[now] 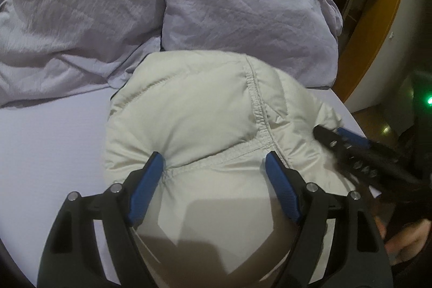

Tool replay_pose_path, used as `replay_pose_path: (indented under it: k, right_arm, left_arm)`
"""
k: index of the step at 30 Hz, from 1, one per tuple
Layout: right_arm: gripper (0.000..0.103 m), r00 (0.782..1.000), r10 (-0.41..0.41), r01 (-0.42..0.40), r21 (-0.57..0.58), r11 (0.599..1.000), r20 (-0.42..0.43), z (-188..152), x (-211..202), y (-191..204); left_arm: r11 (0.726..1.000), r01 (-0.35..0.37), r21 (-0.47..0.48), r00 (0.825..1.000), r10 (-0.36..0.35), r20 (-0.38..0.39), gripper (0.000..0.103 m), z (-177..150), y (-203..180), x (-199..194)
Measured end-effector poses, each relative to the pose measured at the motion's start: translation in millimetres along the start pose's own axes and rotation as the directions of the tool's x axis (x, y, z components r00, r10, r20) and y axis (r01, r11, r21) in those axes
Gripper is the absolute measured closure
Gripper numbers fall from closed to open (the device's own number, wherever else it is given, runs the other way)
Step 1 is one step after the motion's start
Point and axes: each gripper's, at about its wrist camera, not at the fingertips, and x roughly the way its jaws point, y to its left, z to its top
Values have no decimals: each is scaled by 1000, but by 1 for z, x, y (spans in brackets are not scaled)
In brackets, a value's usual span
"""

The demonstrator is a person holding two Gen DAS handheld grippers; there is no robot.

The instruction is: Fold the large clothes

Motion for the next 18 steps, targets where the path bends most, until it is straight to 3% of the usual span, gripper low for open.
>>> replay_pose_path:
  k: [9,18]
  right_arm:
    - [44,1000,3,-2,31,1000,-12,-15,15,-11]
    - [42,1000,4,-4,40,999,-4,-21,19,-15]
  left_arm:
    - [999,-20,34,1000,19,15,26,15,-10,-6]
    - [994,-112,12,992,112,50,24,38,-4,2]
